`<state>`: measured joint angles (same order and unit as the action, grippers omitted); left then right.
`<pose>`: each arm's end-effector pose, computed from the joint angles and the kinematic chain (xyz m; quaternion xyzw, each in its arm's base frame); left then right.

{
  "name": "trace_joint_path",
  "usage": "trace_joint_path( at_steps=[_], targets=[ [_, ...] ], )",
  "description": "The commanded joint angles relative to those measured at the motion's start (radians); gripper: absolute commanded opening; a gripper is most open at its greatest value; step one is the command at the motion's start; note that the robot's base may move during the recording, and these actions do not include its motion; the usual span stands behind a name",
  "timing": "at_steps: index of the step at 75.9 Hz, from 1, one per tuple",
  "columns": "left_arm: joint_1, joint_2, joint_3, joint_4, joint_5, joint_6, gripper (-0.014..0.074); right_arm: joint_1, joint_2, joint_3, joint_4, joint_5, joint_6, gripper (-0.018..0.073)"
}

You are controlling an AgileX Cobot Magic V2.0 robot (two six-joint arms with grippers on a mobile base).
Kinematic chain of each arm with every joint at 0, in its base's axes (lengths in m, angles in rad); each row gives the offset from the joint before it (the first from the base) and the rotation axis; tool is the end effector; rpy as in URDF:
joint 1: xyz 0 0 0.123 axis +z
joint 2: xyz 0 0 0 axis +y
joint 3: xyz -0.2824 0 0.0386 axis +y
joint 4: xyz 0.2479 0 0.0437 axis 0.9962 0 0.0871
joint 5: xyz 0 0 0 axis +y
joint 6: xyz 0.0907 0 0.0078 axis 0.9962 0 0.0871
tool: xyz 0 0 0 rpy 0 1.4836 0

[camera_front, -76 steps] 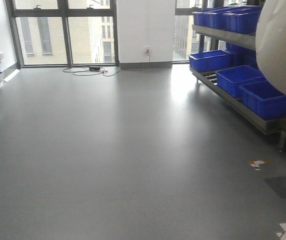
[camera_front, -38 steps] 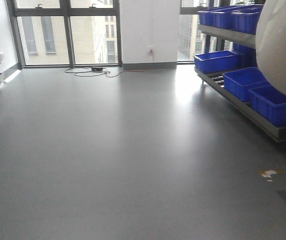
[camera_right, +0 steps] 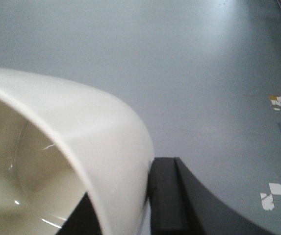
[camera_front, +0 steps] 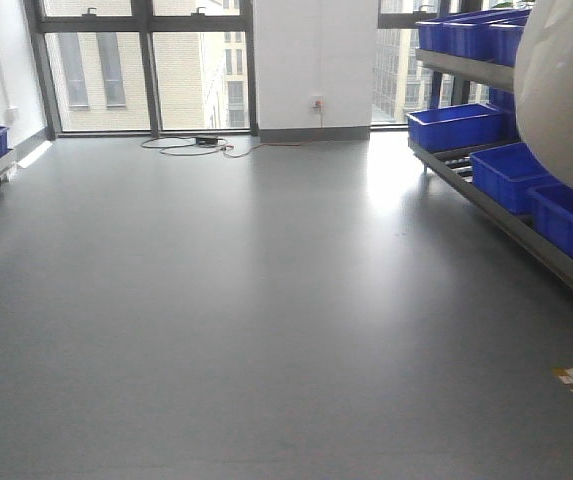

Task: Move white bin to right shelf second layer
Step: 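Keep driving toward the windows with the bin held in the right gripper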

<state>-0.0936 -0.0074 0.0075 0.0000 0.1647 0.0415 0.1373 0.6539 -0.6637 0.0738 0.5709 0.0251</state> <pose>0.0557 -0.0052 0.1960 0.0495 0.7323 -0.0177 0.6789 0.1260 0.0211 0.3300 -0.0317 0.8523 0.0753 0.5166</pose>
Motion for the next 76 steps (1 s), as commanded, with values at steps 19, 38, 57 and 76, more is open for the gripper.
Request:
trace_joint_path(
  at_steps=[19, 38, 57, 76],
  targets=[
    [-0.005, -0.014, 0.037, 0.0, -0.087, -0.003, 0.0085, -0.005, -0.002, -0.032, 0.003, -0.095, 0.0, 0.0056],
    [-0.005, -0.014, 0.037, 0.0, -0.087, -0.003, 0.0085, -0.005, -0.002, -0.032, 0.003, -0.095, 0.0, 0.0056],
    [-0.005, -0.014, 0.037, 0.0, -0.087, -0.003, 0.0085, -0.005, -0.002, -0.032, 0.003, -0.095, 0.0, 0.0056],
    [-0.005, -0.014, 0.037, 0.0, -0.087, -0.003, 0.0085, -0.005, -0.002, -0.032, 0.003, -0.095, 0.0, 0.0056]
  ],
)
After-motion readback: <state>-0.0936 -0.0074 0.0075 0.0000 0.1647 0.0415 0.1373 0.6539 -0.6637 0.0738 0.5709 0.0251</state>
